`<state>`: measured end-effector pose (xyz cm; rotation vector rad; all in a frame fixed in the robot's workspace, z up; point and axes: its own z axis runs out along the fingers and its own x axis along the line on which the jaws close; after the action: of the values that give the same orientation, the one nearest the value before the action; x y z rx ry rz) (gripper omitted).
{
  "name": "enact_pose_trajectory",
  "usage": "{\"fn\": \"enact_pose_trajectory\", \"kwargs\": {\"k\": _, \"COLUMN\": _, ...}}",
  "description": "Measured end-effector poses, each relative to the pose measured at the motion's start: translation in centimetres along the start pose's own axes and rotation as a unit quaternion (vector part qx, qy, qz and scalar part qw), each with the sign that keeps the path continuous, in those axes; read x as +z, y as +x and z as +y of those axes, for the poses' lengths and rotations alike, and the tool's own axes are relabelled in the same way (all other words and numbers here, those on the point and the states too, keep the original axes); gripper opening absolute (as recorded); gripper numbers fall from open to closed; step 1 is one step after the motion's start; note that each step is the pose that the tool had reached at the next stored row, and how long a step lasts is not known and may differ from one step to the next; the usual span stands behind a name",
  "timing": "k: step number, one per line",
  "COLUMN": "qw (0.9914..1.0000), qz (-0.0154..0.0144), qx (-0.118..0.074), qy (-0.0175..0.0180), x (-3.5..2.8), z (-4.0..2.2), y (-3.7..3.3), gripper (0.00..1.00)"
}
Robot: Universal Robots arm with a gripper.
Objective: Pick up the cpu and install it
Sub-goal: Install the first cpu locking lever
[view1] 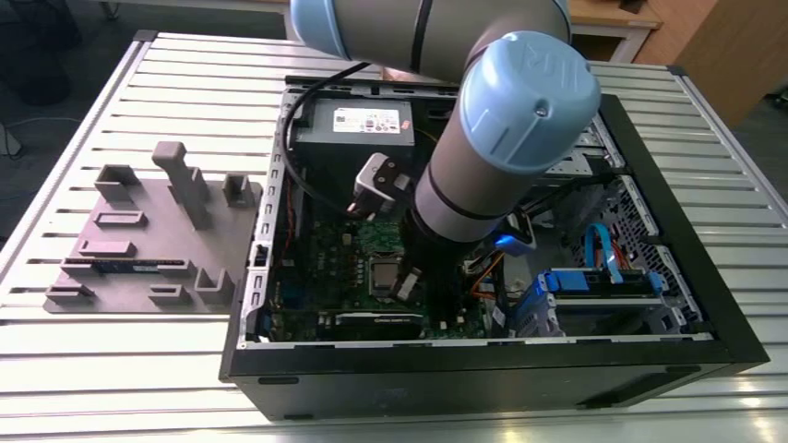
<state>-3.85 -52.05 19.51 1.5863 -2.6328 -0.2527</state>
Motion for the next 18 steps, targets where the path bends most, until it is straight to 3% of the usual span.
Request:
{"fn": "enact_pose_trajectory", "kwargs": {"k": 6, "qw": 0.99999, "qz": -0.0006, "qx": 0.004, "qy": 0.0002, "x": 0.43, "z": -0.53, "y": -0.18, "gripper": 0.11}}
{"fn": "enact_pose_trajectory", "kwargs": {"k": 10, "qw": 0.99998, "qz": -0.0005, "qx": 0.006, "qy": 0.0003, "x": 0.75, "z": -0.62, "y": -0.16, "gripper": 0.11}}
{"fn": "enact_pose_trajectory", "kwargs": {"k": 18, "qw": 0.99998, "qz": -0.0013, "qx": 0.005, "qy": 0.0, "x": 0.82, "z": -0.68, "y": -0.15, "gripper": 0.11}}
